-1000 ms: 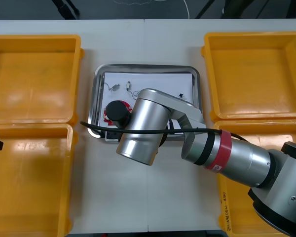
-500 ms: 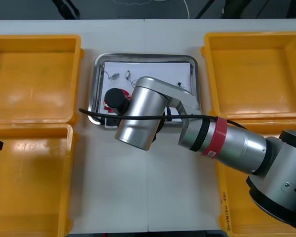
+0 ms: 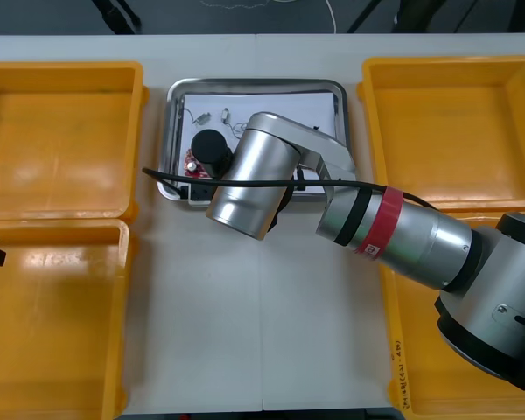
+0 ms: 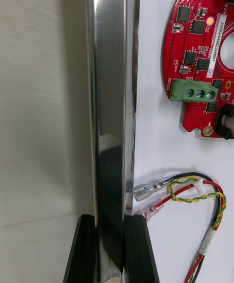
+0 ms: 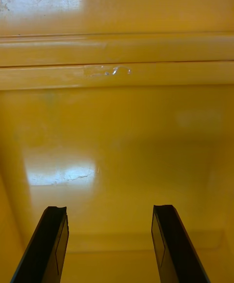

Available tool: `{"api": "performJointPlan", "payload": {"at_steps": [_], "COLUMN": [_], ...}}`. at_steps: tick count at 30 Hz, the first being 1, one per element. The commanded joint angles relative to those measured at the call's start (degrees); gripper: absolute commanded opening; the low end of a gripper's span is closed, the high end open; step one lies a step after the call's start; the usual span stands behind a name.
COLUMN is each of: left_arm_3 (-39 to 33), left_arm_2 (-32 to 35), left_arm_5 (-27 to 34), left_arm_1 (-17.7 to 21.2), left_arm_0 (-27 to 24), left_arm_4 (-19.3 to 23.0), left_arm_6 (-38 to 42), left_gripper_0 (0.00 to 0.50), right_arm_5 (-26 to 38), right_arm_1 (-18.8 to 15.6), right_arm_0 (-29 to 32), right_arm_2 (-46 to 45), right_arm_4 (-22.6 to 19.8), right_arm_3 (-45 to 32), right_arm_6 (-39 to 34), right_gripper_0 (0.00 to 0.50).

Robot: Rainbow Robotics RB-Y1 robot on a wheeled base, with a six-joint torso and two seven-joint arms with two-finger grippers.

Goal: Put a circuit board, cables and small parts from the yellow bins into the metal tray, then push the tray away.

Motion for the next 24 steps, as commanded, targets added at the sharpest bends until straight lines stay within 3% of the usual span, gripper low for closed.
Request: {"api": "performJointPlan", "payload": {"at_steps": [1,24], "left_arm_3": [-1.6,-1.6], "left_arm_2": [1.7,1.7], "left_arm_5": [0.4,0.4], "left_arm_1": [-0.6,-0.6], "left_arm_0": [1.1,1.1], "left_arm_4": [-0.5,-0.5], "left_arm_6": [-7.2,-7.2], "left_gripper_0": [0.5,0.5], "right_arm_5": [-2.0,-12.1], "right_arm_1": [1.4,1.4], "right_arm_0": [-4.5,-9.3], "right_arm_2": [-1.6,-1.7], "right_arm_4": [0.4,-0.4], "right_arm_3": [2.0,11.4], "right_arm_6": [2.7,4.4], "right_gripper_0": [0.0,0.0]}}
